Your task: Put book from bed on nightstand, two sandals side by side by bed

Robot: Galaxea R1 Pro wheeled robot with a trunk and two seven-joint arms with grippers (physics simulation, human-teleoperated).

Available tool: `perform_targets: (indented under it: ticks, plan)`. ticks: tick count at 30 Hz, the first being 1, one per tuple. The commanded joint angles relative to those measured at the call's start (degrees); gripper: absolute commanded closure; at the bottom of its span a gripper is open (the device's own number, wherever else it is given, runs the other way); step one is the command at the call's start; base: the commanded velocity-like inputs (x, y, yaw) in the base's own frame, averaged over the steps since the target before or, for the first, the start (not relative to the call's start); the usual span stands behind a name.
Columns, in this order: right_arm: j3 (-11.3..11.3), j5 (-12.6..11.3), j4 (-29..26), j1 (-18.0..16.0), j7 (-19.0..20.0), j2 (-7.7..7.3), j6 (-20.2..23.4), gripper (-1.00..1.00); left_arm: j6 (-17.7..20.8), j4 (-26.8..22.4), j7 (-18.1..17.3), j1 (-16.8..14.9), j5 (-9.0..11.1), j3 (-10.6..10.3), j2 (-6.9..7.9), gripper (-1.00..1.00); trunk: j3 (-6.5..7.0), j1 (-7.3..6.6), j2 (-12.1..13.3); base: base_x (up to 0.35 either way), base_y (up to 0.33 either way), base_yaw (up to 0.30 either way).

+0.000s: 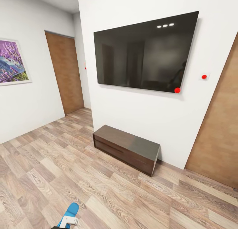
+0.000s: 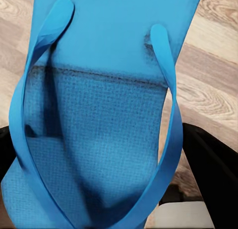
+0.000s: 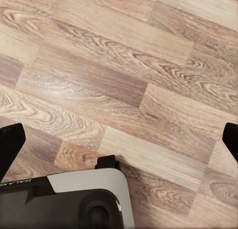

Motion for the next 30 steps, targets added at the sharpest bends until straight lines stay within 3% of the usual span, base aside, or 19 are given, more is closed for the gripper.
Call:
perform_targets:
  ticks: [1, 14, 19, 22, 30]
  plan:
    - [-0.35, -0.14, 0.42, -0.06, 0.43, 0.01, -0.2, -1.0, 0.21, 0.01, 0.18, -0.04, 0.16, -0.48, -0.01, 1.0, 0.08, -0.2, 0.33, 0.0, 0.0, 0.0]
    - [-0.41, -0.13, 0.89, -0.06, 0.43, -0.05, -0.2, -1.0, 0.23, 0.05, -0.49, 0.24, 0.3, -0.48, 0.12, 1.0, 2.42, -3.06, 5.54, 0.0, 0.0, 0.0]
    - [-0.55, -0.07, 3.74, -0.06, 0.43, -0.12, -0.31, -1.0, -2.43, -0.31, -0.67, 4.4, 0.87, -0.48, 0.28, 1.0, 3.31, -4.16, 7.55, 0.0, 0.0, 0.0]
    - [-0.52, -0.05, 4.4, -0.06, 0.43, -0.13, -0.34, -1.0, -4.05, -0.28, -0.66, 5.23, 0.87, -0.51, 0.27, 1.0, 3.85, -4.82, 8.75, 0.0, 0.0, 0.0]
    - [-0.55, -0.03, 5.34, -0.06, 0.42, -0.07, -0.37, -1.0, -5.8, -0.16, -0.62, 6.25, 0.86, -0.57, 0.17, 1.0, 3.85, -4.82, 8.75, 0.0, 0.0, 0.0]
